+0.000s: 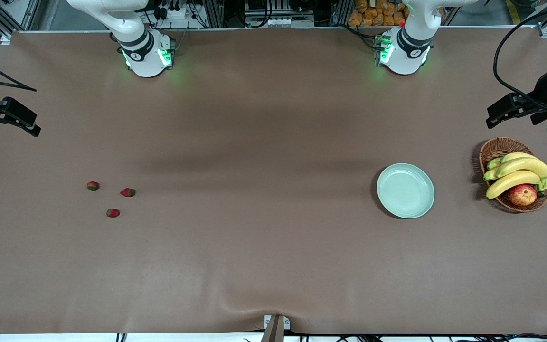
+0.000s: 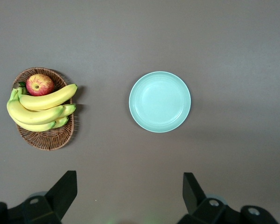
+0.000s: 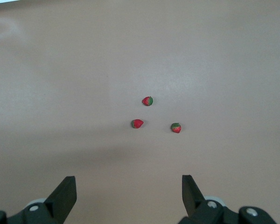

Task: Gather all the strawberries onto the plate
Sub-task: 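Move the right gripper toward the three red strawberries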

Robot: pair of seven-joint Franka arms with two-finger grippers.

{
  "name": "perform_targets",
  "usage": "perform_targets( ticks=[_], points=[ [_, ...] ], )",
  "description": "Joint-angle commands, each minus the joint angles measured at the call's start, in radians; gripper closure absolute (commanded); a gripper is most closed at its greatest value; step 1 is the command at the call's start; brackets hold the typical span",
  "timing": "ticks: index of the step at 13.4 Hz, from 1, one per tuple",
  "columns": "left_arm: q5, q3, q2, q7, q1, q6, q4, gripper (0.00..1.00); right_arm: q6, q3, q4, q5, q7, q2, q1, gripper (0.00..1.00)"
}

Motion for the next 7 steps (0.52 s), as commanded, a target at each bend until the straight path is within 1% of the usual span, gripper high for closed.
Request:
perform_targets(
  ticks=[1,7],
  points=[
    [-0.005,-0.002,-0.012,0.013,0.003,-0.019,0.008,0.0,-0.004,0.011,0.001,0.017,-0.008,-0.01,-0.02,0.0],
    [-0.001,0.006,-0.011,0.015,0.006,-0.021,0.01,0.0,-0.001,0.011,0.001,0.014,-0.01,-0.001,-0.016,0.0]
  ],
)
